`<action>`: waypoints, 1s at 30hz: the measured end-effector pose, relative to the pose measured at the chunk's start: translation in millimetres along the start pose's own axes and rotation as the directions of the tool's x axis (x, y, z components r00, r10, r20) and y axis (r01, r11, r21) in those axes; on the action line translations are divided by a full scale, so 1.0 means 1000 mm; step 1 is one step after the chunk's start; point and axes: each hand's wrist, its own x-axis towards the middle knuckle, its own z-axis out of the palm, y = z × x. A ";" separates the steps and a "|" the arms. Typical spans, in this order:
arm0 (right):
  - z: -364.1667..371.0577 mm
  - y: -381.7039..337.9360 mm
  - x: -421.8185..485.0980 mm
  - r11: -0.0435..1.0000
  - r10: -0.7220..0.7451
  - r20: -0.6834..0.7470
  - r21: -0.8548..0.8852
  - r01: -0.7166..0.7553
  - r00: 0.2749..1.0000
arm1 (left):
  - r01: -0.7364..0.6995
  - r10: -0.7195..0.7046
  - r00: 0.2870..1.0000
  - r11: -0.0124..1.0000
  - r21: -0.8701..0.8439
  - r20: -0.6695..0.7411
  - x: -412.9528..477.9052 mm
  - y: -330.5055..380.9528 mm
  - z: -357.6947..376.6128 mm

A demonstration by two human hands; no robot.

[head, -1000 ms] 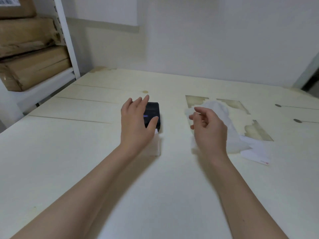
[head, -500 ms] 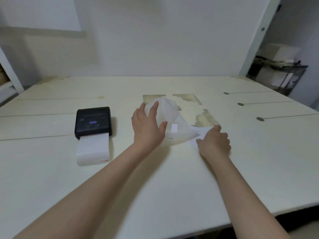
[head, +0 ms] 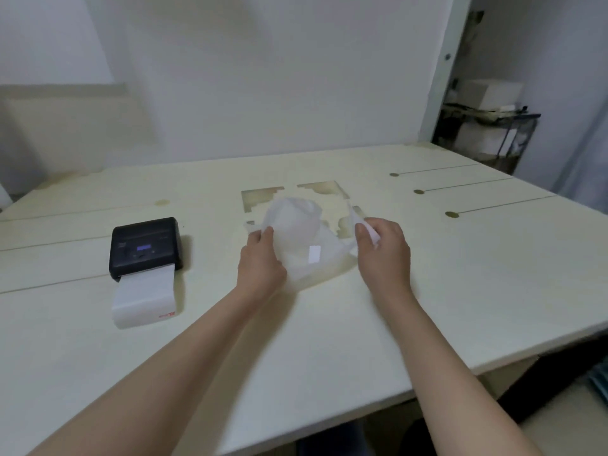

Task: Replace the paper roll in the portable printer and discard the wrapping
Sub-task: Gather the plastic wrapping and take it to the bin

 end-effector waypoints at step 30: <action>-0.223 0.153 -0.118 0.858 0.483 -0.085 0.245 -0.452 0.871 | -0.443 0.598 0.776 0.741 -0.504 0.198 -0.199 0.143 0.152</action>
